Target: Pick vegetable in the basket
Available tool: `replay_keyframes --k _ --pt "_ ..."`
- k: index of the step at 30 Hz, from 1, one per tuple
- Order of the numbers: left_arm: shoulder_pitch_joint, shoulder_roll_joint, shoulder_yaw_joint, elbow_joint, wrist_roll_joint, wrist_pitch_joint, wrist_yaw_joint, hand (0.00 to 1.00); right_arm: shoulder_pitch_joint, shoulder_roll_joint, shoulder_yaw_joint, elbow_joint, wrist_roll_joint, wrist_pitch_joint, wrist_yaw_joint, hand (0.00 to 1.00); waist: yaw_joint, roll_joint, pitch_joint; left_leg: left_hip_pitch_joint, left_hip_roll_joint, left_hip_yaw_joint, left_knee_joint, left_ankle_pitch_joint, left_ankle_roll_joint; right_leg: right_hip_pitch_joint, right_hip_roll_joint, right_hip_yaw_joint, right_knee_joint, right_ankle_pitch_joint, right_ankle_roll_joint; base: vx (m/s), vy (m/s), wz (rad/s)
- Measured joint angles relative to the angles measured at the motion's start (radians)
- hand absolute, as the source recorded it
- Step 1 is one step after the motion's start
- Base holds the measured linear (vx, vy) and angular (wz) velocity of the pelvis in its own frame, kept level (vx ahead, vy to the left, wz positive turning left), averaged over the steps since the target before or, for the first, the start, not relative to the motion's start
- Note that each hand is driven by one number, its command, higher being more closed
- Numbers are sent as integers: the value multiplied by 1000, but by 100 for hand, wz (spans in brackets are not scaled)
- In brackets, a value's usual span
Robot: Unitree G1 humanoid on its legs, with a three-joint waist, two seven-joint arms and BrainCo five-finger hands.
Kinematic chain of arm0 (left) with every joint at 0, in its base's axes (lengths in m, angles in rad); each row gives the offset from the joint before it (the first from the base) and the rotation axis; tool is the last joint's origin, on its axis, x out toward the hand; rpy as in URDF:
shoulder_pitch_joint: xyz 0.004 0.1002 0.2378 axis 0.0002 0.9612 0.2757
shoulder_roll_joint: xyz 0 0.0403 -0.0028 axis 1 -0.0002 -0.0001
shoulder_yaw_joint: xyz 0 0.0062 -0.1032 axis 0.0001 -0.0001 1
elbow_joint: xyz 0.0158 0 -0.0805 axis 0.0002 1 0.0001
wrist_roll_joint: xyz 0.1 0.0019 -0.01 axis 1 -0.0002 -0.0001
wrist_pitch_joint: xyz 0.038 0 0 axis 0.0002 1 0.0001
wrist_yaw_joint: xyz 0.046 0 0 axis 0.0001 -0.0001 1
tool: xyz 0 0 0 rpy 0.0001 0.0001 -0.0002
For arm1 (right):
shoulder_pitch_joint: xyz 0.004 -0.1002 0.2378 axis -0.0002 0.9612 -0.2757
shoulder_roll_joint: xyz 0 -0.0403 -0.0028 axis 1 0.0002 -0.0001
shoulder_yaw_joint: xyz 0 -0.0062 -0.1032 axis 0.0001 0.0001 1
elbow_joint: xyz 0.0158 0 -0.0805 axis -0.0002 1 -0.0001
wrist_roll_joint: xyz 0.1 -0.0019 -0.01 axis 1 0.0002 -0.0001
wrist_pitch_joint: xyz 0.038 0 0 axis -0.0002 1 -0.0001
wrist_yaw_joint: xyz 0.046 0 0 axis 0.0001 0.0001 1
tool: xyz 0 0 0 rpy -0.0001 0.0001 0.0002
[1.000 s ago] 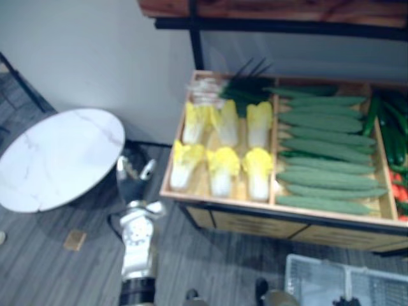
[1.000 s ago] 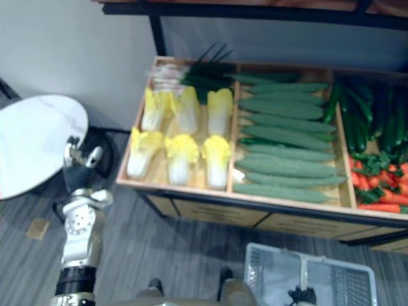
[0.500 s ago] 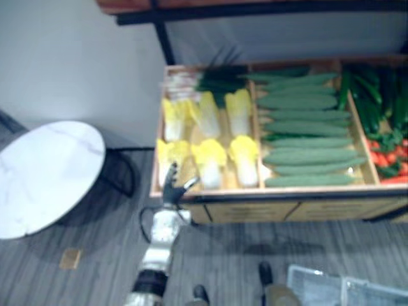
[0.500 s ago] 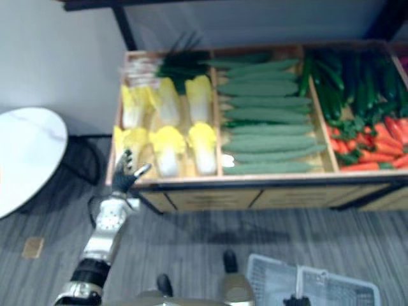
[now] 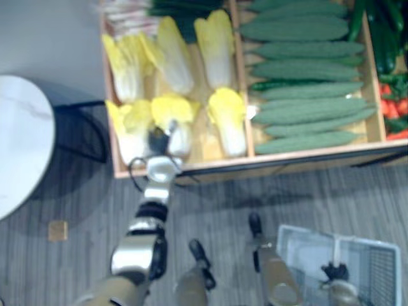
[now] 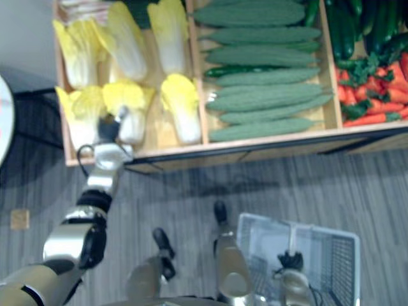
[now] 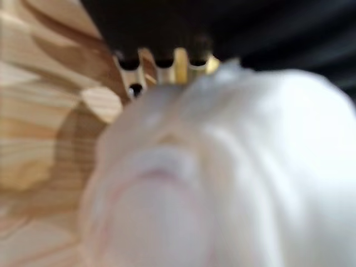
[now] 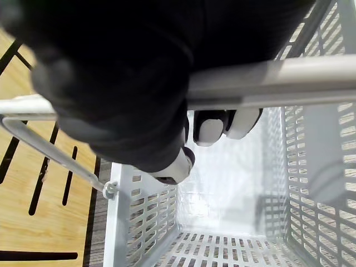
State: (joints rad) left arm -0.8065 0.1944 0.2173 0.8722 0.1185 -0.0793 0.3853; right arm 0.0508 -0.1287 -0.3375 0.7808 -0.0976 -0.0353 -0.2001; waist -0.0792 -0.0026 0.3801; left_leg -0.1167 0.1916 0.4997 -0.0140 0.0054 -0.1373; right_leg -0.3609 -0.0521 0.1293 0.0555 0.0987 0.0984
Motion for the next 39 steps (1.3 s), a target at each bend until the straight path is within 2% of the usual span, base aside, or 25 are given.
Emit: replay_keyframes --k 2,7,9,10,12,15,17,19,22,23,24,25,26,27,28,29,30,31,33,34,35,36,37,38,39 --pt "-53 49 84 12 -59 -1 0 100 -45 8 34 -29 1 1 1 100 3 -36 22 -4 13 63 28 -20 -7 -20 18 53 -17 23 0 -3 -29 -65" --pt "-97 68 126 7 -119 6 -13 100 -75 -5 89 -93 24 1 13 100 4 -55 31 -5 78 123 198 -125 -23 -5 71 141 -36 40 4 41 -48 -69" --pt "-105 66 123 5 -146 16 -18 100 -78 -9 110 -123 37 1 14 100 6 -67 38 -4 111 40 298 -175 -12 23 98 172 -25 47 -6 66 -33 -66" --pt "-104 58 109 4 -167 23 -17 100 -77 -10 111 -147 38 0 15 100 5 -73 40 -1 113 -69 347 -200 -15 44 110 188 -13 45 -7 47 15 -54" --pt "-101 46 78 3 -194 36 -16 100 -72 -17 108 -159 38 -3 17 100 4 -76 39 29 100 -179 356 -224 -26 72 119 201 -2 39 -4 13 62 -38" --pt "-45 37 -27 -120 -190 46 -2 100 -24 -13 105 -171 33 -3 38 100 -1 -77 35 130 43 -188 232 -231 -30 107 92 198 17 22 17 -14 113 7" --pt "57 27 -90 -334 -174 43 8 100 -1 -6 105 -189 18 -2 40 100 0 -85 28 179 -12 -181 171 -225 -21 122 59 212 18 19 30 -55 133 -4" --pt "134 17 -101 -444 -137 40 20 100 11 -6 107 -189 11 -2 38 100 2 -82 14 203 -32 -170 174 -232 -10 136 41 208 18 20 37 -47 117 -26" --pt "349 -42 -72 -713 -51 33 55 100 35 0 99 -182 -23 0 29 100 5 -52 -25 246 -22 -98 180 -244 13 137 -44 -130 58 -65 -111 -10 45 -53" --pt "452 -74 -26 -836 -1 32 68 100 32 -7 101 -171 -24 0 28 100 28 -35 -43 280 2 -41 180 -247 15 94 -94 -303 212 -95 -150 81 -9 -77" --pt "493 -87 -3 -884 23 32 73 100 37 -7 101 -166 -24 0 27 100 31 -37 -53 291 2 -28 185 -250 12 88 -119 -369 286 -105 -165 142 -17 -99" --pt "579 -111 35 -985 65 33 87 100 52 -8 101 -141 -24 -1 29 100 42 -43 -77 315 -12 -9 210 -261 7 105 -147 -502 329 -114 -166 96 10 -81" --pt "616 -122 58 -1027 84 32 99 100 49 -10 101 -132 -27 0 29 100 56 -35 -84 319 -7 -3 229 -261 7 109 -138 -533 319 -101 -164 60 -29 -132" --pt "672 -135 95 -1081 114 25 118 100 45 -11 101 -125 -44 -2 28 100 71 -8 -104 299 14 6 266 -256 19 123 -94 -562 236 -32 -186 -37 -64 -149" --pt "700 -129 111 -1101 138 20 120 100 26 -9 99 -103 -52 -2 28 100 99 9 -143 289 24 27 231 -257 56 141 -51 -575 101 6 -155 -62 -138 -176" --pt "727 -148 114 -1131 176 0 116 100 10 -20 103 -90 -63 3 26 100 109 52 -178 305 45 93 174 -285 18 121 -64 -726 147 -83 -202 -63 -83 -125" --pt "732 -155 104 -1140 191 -9 113 100 -9 -31 101 -69 -70 6 16 100 105 63 -173 318 39 110 160 -288 -10 91 -121 -792 277 -152 -207 2 -113 -96" --pt "767 -163 67 -1144 216 -10 99 100 -6 -52 120 -52 -93 10 14 100 97 51 -178 351 9 139 162 -285 -14 84 -217 -833 426 -225 -154 71 -104 -87" --pt "835 -210 56 -1134 260 -12 75 100 -24 -49 164 -64 -99 11 17 100 101 69 -198 362 36 180 216 -275 -17 88 -133 -776 362 -228 -171 103 -178 -125" --pt "860 -229 36 -1131 273 -11 67 100 -45 -43 199 -67 -97 12 26 100 111 72 -203 346 83 180 311 -260 8 108 -53 -727 269 -209 -166 103 -241 -170" --pt "891 -225 -4 -1127 300 -13 53 100 -68 -28 225 -79 -97 15 35 100 113 66 -201 311 140 158 463 -228 60 141 15 -682 183 -207 -168 118 -258 -178" --pt "906 -220 -32 -1119 307 -15 42 100 -70 -24 239 -91 -98 18 35 100 115 62 -201 276 168 131 553 -197 112 161 42 -662 147 -207 -168 146 -247 -190" --pt "938 -206 -81 -1096 337 -24 22 100 -68 -19 280 -134 -99 18 36 100 126 46 -198 218 188 40 724 -145 218 197 90 -603 92 -206 -166 194 -182 -212" --pt "965 -191 -129 -1070 356 -33 3 100 -84 -14 324 -179 -99 18 36 100 144 37 -194 149 123 -97 838 -174 199 226 117 -542 52 -221 -144 204 -139 -225" --pt "971 -198 -147 -1049 370 -36 -5 100 -96 -15 336 -198 -98 17 35 100 152 48 -192 106 104 -168 881 -195 175 220 121 -537 103 -240 -132 263 -70 -215"
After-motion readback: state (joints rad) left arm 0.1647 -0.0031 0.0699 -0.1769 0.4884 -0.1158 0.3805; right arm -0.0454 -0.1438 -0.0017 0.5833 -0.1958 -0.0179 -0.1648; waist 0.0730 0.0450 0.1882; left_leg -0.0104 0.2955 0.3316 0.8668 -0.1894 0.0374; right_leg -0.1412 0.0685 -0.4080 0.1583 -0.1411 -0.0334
